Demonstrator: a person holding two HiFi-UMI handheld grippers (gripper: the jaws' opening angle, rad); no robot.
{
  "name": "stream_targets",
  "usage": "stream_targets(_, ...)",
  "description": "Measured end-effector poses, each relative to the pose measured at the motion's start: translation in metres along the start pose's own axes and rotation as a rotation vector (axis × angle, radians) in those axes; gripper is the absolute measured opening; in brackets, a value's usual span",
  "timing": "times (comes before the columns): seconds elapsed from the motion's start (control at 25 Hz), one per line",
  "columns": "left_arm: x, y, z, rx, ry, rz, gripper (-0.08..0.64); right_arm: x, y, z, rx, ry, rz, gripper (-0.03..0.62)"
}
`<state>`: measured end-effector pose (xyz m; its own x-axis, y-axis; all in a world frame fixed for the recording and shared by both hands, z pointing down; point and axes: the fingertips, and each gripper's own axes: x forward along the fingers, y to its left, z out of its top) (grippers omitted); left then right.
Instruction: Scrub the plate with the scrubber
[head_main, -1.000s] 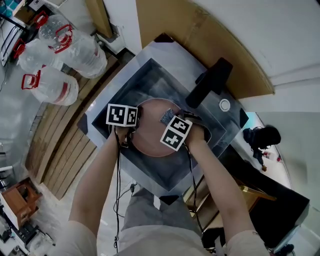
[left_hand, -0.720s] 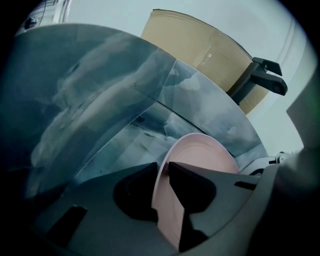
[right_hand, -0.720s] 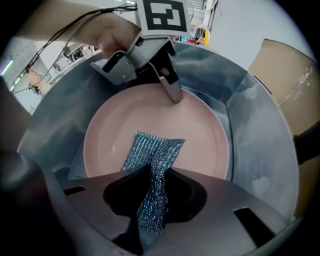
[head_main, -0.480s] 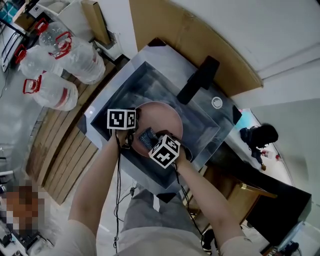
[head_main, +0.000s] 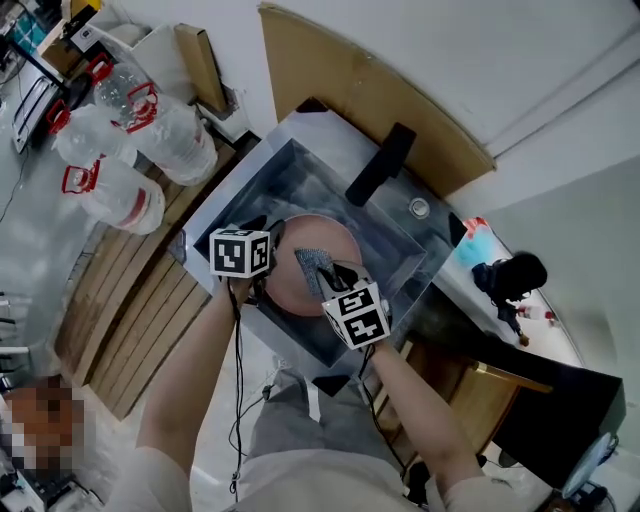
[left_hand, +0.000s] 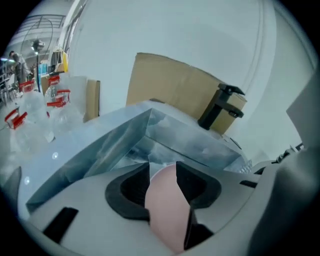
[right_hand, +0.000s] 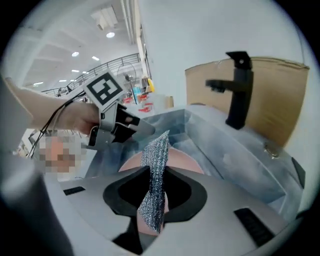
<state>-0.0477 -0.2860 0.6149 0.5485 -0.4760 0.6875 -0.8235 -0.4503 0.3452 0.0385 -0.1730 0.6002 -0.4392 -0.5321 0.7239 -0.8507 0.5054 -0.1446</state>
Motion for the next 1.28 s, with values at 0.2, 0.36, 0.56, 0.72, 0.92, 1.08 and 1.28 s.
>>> stream_targets(0.2,-0.057,-0.032,0.028,0.09,-0.115,-0.032,0.156,-0.063,-0.007,0.047,0.066,-0.175,-0.063,0.107)
stream_targets(0.36,-0.108,-0.057,0.055,0.133,-0.228,-0.036,0.115,-0.117,-0.006,0.087,0.085,-0.315,-0.1,0.107)
stream_targets(0.56,-0.172,-0.09,0.082,0.243,-0.337,-0.032,0.1,-0.184,0.009,0.131,0.064,-0.461,-0.12,0.107)
stream_targets(0.72,-0.222,-0.116,0.102,0.333,-0.425,-0.018,0.083,-0.236,0.022,0.16,0.039,-0.571,-0.128,0.107)
stream_targets(0.92,-0.283,-0.149,0.121,0.396,-0.548,-0.023,0.063,-0.295,0.045,0.19,-0.029,-0.682,-0.134,0.107)
stream_targets(1.08,-0.322,-0.171,0.129,0.453,-0.632,-0.017,0.057,-0.333,0.066,0.205,-0.079,-0.757,-0.122,0.107)
stream_targets(1.28,-0.362,-0.188,0.131,0.508,-0.71,0.009,0.048,-0.371,0.092,0.216,-0.139,-0.827,-0.099,0.107)
